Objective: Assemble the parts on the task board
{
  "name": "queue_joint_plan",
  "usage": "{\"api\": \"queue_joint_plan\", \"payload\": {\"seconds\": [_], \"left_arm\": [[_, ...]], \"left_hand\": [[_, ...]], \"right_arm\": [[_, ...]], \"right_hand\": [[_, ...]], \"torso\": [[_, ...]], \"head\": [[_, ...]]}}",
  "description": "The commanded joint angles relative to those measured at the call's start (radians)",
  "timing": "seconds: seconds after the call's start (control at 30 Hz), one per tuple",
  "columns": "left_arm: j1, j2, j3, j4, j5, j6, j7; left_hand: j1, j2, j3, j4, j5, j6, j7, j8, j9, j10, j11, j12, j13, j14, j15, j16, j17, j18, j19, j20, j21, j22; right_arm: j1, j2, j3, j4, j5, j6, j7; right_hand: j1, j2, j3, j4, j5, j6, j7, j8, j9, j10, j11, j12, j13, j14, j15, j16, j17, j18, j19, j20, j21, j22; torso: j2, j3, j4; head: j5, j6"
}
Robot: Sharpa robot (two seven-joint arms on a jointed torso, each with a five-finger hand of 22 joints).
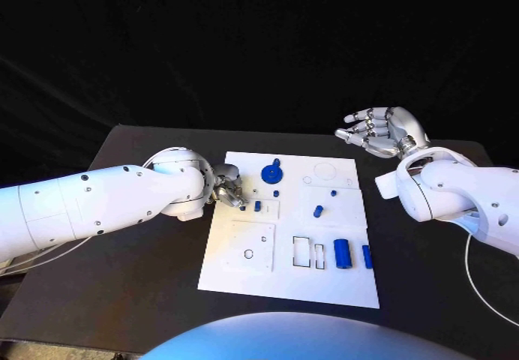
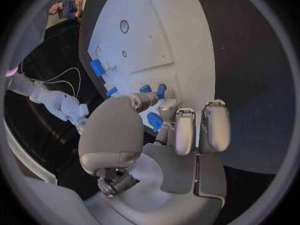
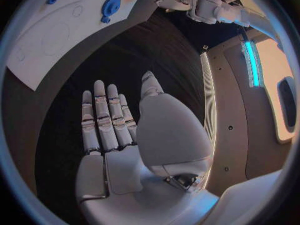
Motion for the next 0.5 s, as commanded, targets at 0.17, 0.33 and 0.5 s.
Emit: {"api": "queue_joint_plan", "payload": {"seconds": [0.17,0.33,0.5], "left_arm": [[-0.01,0.012,-0.003,-0.007,0.012,0.033,-0.001],[-0.013,0.016,-0.003,-0.01,0.013,0.037,-0.001],[-0.014,0.017,-0.003,-0.011,0.016,0.04,-0.001]], "left_hand": [[-0.005,0.0,0.177,-0.171,0.007,-0.003,-0.007,0.006,-0.001,0.006,0.001,0.006,0.003,0.075,-0.006,0.005,0.143,-0.006,0.008,0.001,0.005,0.001],[-0.006,0.0,0.177,-0.171,0.007,-0.003,-0.007,0.006,-0.001,0.006,0.001,0.007,0.004,0.075,-0.006,0.005,0.143,-0.006,0.008,0.001,0.005,0.001],[-0.008,-0.001,0.177,-0.171,0.008,-0.002,-0.008,0.006,-0.001,0.008,0.0,0.008,0.006,0.075,-0.006,0.005,0.143,-0.006,0.008,0.001,0.005,0.001]], "right_arm": [[-0.001,-0.001,0.0,0.001,-0.004,0.013,0.01],[-0.001,-0.001,0.0,0.001,-0.003,0.013,0.01],[-0.001,-0.001,0.0,0.001,-0.003,0.013,0.01]], "right_hand": [[-0.01,0.0,0.007,0.001,-0.001,0.005,0.058,0.007,-0.002,0.003,0.006,-0.004,-0.002,0.002,0.008,-0.006,-0.001,0.014,-0.008,0.002,-0.004,-0.002],[-0.01,0.0,0.007,0.001,-0.001,0.005,0.058,0.007,-0.002,0.003,0.006,-0.004,-0.002,0.002,0.008,-0.006,-0.001,0.014,-0.008,0.002,-0.004,-0.002],[-0.01,0.0,0.007,0.001,-0.001,0.005,0.058,0.007,-0.002,0.003,0.006,-0.004,-0.002,0.002,0.008,-0.006,-0.001,0.014,-0.008,0.002,-0.004,-0.002]], "torso": [[0.0,0.0,-0.0002],[0.0,0.0,0.0002],[0.0,0.0,-0.0002]], "head": [[-0.004,-0.003],[-0.004,-0.003],[-0.005,-0.005]]}}
